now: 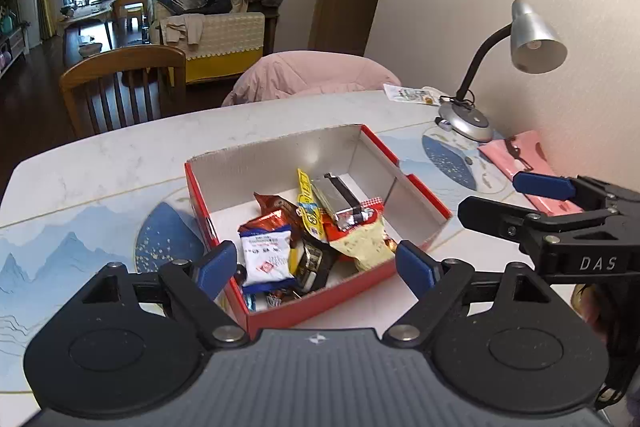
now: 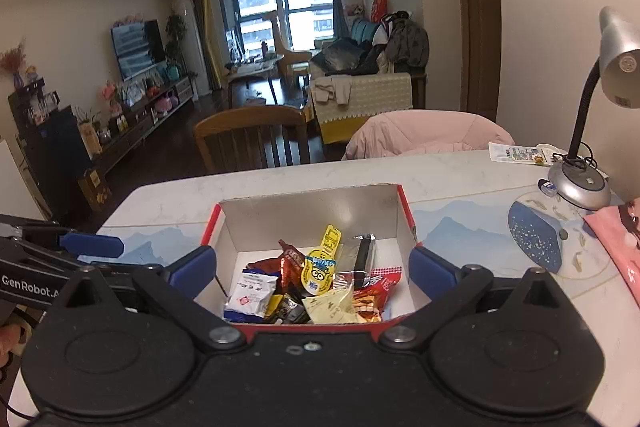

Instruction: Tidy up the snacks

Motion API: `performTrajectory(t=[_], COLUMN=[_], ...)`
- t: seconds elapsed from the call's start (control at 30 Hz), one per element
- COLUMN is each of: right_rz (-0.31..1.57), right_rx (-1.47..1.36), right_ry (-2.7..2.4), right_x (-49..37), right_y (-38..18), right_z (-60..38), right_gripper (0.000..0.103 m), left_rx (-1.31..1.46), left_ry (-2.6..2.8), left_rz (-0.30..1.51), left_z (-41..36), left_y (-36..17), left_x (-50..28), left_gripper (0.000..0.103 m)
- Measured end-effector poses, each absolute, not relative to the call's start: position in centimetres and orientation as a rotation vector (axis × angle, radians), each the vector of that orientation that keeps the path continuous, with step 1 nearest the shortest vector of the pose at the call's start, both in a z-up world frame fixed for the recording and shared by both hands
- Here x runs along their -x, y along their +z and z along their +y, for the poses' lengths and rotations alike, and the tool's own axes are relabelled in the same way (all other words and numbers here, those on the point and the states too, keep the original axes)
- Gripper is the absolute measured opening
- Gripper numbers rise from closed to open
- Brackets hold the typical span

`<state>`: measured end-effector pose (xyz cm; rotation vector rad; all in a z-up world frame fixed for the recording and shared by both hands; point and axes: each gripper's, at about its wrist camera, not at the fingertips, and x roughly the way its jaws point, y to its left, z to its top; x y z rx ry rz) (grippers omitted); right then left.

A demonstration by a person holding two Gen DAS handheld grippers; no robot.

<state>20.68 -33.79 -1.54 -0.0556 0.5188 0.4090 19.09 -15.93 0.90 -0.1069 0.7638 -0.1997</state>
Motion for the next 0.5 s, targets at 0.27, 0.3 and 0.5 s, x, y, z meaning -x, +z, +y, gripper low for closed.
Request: performTrajectory(t=[0.27, 0.3, 0.5], right_rz=[0.491, 0.480, 0.444], right_rx=[0.030, 0.029, 0.022], right_ry=[0.401, 0.398, 0.378], right_x=[-18.1, -17.9, -16.1], right_y=[-1.6, -1.6, -1.8], right_z=[-33.3, -33.3, -32.8], right_gripper=[0.103, 0.103, 0.103], left_rx=[0.105, 0.099, 0.122], left_ry=[-0.194, -0.185, -0.177], left_rz=[0.740, 0.733, 0.719], left_z=[-15.9, -16.0, -15.8], left_y=[1.2, 1.2, 1.4], left_x=[-17.2, -16.9, -16.0], left_gripper=[0.087, 0.087, 0.087])
